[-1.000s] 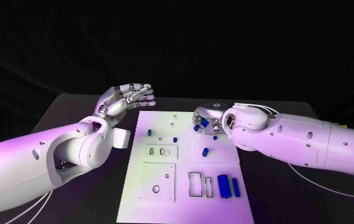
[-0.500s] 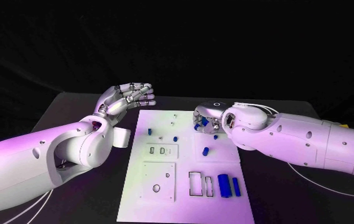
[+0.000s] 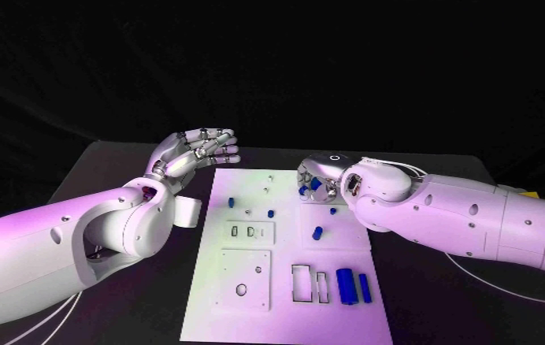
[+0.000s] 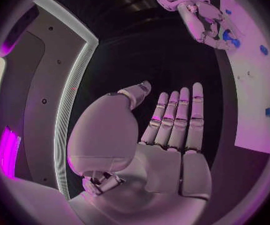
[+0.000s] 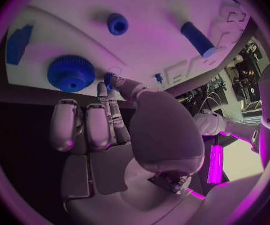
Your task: Assemble the parts on the task board
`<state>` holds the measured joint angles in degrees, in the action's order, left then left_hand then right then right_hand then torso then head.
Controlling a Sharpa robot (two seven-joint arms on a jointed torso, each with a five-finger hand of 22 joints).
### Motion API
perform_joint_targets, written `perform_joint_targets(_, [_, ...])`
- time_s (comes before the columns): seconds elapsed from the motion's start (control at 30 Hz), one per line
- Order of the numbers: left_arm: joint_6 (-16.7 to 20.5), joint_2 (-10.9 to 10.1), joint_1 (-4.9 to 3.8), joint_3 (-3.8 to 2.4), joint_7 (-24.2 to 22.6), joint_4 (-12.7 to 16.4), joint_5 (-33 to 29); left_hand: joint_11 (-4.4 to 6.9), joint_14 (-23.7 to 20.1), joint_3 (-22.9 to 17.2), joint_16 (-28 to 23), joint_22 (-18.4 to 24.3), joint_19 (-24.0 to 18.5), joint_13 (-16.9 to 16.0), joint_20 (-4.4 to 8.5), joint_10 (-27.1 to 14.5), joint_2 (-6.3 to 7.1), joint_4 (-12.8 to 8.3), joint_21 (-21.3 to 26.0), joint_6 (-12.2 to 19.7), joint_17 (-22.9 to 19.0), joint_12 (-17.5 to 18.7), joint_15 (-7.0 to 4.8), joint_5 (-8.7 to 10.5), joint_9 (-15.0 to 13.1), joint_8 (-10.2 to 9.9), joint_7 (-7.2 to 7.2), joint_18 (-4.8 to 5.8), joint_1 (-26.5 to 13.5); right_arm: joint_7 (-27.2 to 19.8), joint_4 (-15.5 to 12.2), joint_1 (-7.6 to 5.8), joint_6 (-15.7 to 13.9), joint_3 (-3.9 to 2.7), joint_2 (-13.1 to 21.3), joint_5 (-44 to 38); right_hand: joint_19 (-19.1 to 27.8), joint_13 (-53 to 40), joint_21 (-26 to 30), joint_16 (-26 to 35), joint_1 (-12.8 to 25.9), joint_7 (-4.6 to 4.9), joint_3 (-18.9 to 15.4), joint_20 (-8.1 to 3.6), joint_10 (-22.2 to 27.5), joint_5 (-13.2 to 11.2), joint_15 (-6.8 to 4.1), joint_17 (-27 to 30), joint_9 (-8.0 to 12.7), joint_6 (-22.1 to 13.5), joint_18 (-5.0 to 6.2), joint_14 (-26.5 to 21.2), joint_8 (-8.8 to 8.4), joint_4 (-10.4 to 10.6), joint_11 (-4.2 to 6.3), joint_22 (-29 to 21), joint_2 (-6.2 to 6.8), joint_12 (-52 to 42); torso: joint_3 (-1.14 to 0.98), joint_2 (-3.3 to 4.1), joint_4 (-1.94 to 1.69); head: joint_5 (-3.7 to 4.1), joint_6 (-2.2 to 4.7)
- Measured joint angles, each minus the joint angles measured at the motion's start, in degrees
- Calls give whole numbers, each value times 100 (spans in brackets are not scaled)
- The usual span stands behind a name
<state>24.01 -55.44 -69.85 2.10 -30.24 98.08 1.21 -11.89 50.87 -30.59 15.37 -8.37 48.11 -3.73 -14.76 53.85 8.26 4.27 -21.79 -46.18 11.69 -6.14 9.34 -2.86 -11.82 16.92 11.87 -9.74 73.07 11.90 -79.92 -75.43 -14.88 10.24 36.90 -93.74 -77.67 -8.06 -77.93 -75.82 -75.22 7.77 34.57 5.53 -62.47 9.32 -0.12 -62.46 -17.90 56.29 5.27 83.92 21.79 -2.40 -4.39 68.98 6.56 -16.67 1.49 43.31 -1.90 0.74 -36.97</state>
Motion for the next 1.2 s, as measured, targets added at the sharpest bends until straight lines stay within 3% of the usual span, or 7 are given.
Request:
perform_joint_targets(0.2, [-10,-5,-1,0,18,-5,-6,0,0,0,0,1,-20,0,-20,0,-1,0,0,0,0,34,0,0,5,-19,0,0,-1,62,-249,0,-214,-10,93,-71,0,0,0,0,0,-8,14,0,0,37,0,45,0,-9,0,0,40,-16,0,-24,0,16,0,0,-2,-12,13])
perform_joint_targets(0.37, [-20,-3,-2,0,34,-11,-14,0,0,0,0,5,-20,0,-20,0,-23,0,0,0,0,34,0,0,13,-19,0,0,-24,110,-275,-19,-416,-30,27,-119,34,-36,0,0,0,9,22,33,44,67,0,94,-1,-73,0,0,93,-24,-8,-84,0,63,3,4,-1,-18,43])
perform_joint_targets(0.77, [-47,3,-3,0,68,-17,-32,-20,-20,0,-20,10,-20,0,-20,-20,-23,0,22,21,0,34,20,0,12,-43,-21,0,-23,243,64,-40,-782,-62,-385,-224,33,5,0,1,-8,8,29,33,55,68,0,75,-5,-93,0,0,95,-47,-13,-78,8,86,4,31,-19,-32,79])
perform_joint_targets(1.2, [-61,23,-32,0,87,1,-42,-19,-20,0,-19,10,-20,0,-20,-19,-23,0,22,21,0,65,20,0,12,-43,-21,0,-23,262,524,-23,-905,-67,-827,-240,34,9,0,1,-6,5,29,33,65,66,0,63,-126,-128,1,0,89,-47,-23,-51,10,107,18,61,-40,-26,81])
